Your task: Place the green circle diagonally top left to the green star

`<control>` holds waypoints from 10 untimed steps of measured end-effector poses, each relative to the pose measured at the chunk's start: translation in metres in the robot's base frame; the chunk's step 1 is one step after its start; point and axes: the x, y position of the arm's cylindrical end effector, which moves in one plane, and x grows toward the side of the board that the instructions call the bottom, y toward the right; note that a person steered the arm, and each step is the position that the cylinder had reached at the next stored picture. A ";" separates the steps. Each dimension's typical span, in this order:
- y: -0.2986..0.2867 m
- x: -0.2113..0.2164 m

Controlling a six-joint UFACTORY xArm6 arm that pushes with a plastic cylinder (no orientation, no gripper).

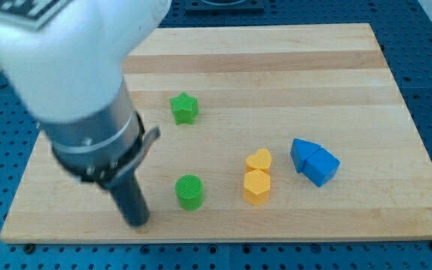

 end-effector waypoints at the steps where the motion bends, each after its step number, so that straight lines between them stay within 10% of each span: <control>1: 0.030 0.000; 2: 0.118 -0.029; 7: 0.089 -0.011; 10: -0.010 -0.204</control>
